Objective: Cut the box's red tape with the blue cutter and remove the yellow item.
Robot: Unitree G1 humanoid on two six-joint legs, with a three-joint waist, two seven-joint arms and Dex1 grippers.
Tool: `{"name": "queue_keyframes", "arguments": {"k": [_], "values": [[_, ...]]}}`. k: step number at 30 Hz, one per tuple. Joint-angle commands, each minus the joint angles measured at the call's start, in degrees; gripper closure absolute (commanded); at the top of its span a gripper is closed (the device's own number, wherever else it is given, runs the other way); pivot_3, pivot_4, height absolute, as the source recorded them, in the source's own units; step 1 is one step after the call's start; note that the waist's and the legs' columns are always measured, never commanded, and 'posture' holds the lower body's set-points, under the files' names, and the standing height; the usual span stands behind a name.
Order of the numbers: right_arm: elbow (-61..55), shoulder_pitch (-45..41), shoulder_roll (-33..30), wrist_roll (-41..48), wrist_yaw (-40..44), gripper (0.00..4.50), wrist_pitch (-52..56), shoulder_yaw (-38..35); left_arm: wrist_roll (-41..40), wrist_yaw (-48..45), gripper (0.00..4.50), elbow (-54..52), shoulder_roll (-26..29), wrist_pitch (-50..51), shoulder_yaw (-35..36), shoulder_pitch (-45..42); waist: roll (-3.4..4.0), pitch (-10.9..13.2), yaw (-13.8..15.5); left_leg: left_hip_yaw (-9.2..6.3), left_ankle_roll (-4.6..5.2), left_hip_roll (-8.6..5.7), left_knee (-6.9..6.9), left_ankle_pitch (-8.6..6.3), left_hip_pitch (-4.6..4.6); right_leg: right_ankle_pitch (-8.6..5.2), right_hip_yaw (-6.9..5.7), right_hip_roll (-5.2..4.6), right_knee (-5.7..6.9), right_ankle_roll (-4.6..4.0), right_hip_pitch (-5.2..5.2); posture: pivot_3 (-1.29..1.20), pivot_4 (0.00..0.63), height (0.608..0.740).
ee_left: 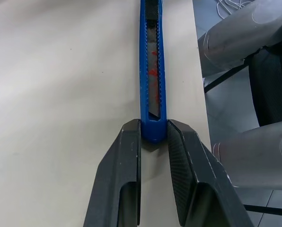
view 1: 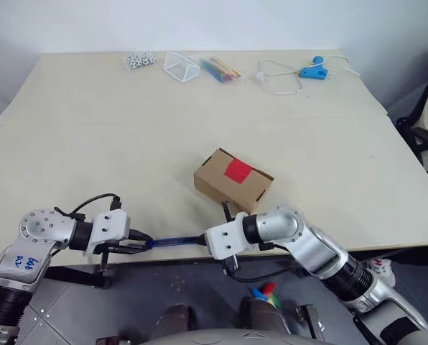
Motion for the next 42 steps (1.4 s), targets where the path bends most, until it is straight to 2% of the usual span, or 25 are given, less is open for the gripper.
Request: {"name": "queue_keyframes", "arguments": {"k": [1,13,16,21,31,42], "values": [[2.2,0.76,0.66,-1.38,-0.65,4.48,-0.81,0.35,1.01,-0.2,3.71,0.42,0.04,-0.02,-0.74,0.39,0.0,0.0,0.0,0.0,0.0,0.0,0.0,0.0,0.0,0.0,0.0,0.0,0.0,0.0,0.0,0.0,0.15,0.74],[6.92,-1.65,7.2,-2.65,-2.02,4.48,-2.38,1.19,0.92,-0.49,3.71,0.02,-0.15,0.06,-0.88,0.13,0.01,0.0,0.0,-0.01,-0.02,0.0,0.0,0.02,0.01,0.0,0.0,0.0,0.01,0.0,0.01,0.0,0.15,0.74],[3.65,-1.08,6.58,-0.39,-1.22,4.48,0.51,-1.27,1.02,-0.49,3.71,0.39,-0.09,0.01,-0.87,-0.09,0.02,0.01,0.03,-0.03,-0.02,0.0,0.0,0.02,0.0,0.0,0.0,0.0,0.01,0.0,0.01,0.0,0.15,0.74],[-5.8,0.79,2.15,3.91,2.51,4.48,4.45,-4.44,1.73,-0.54,3.71,1.43,-0.31,-0.2,-1.84,-1.08,0.03,0.01,0.11,-0.05,-0.02,-0.01,0.0,0.01,-0.03,0.0,-0.01,-0.01,-0.04,0.0,0.01,0.0,0.15,0.74],[-3.38,1.41,-0.36,1.61,1.63,4.48,1.98,-4.6,2.33,-0.76,3.71,2.43,-0.61,0.19,-2.54,-2.35,0.05,0.02,0.51,-0.04,-0.03,-0.03,0.0,0.03,-0.01,-0.01,-0.01,-0.02,0.0,-0.02,0.01,0.0,0.15,0.74],[1.25,1.3,1.18,-1.57,0.5,4.48,-2.4,-2.01,2.06,-1.15,3.71,1.44,-0.33,1.02,-2.68,-2.12,0.06,0.01,0.55,-0.03,-0.03,-0.02,0.0,0.03,-0.01,-0.01,0.0,-0.02,0.0,-0.02,0.01,0.0,0.15,0.74]]}}
